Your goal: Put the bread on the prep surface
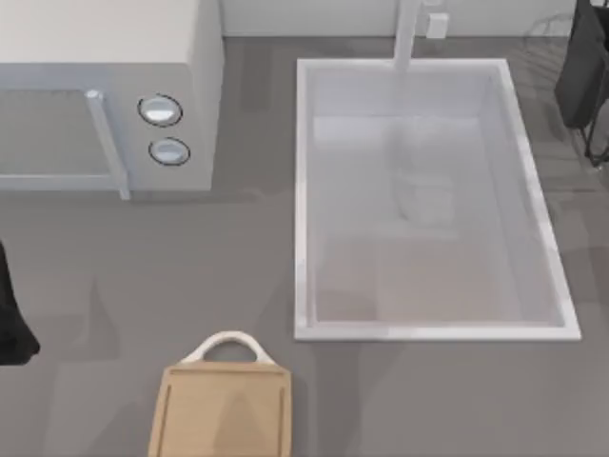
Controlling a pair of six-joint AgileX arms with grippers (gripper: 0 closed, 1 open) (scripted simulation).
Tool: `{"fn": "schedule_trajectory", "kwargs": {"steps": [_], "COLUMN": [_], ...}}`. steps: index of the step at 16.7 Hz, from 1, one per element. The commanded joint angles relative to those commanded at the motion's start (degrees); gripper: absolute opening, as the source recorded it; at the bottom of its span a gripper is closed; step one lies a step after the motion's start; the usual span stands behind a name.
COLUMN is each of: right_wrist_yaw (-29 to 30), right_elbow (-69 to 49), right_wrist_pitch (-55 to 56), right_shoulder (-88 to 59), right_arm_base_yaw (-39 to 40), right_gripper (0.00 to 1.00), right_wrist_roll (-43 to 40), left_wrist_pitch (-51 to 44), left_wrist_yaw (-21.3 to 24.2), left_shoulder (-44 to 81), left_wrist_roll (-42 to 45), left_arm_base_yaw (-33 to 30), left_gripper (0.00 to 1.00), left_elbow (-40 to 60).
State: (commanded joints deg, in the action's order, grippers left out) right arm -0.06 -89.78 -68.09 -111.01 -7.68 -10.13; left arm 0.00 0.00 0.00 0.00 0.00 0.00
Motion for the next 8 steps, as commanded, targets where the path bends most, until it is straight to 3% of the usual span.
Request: {"fn": "schedule_trajectory", "kwargs": {"steps": [4, 8], "right_wrist_yaw": [0.0, 0.3], "right_elbow": [-0.2, -3.9], "right_wrist_pitch": [0.1, -0.2], "right_shoulder": [-0.4, -2.9], "right_arm_base_yaw": [0.8, 9.3], "right_gripper": [0.00, 0.00], "right_wrist_roll": [0.1, 0.2], "left_wrist_pitch": [0.0, 0.0], "left_wrist_yaw": [0.0, 0.0], "left_shoulder": [0.0, 0.0], "left_wrist_roll": [0.0, 0.0], "left_arm_base_yaw": [0.0, 0.0], "left_gripper": [1.00, 1.00], "left_elbow": [0.0, 0.0]}}
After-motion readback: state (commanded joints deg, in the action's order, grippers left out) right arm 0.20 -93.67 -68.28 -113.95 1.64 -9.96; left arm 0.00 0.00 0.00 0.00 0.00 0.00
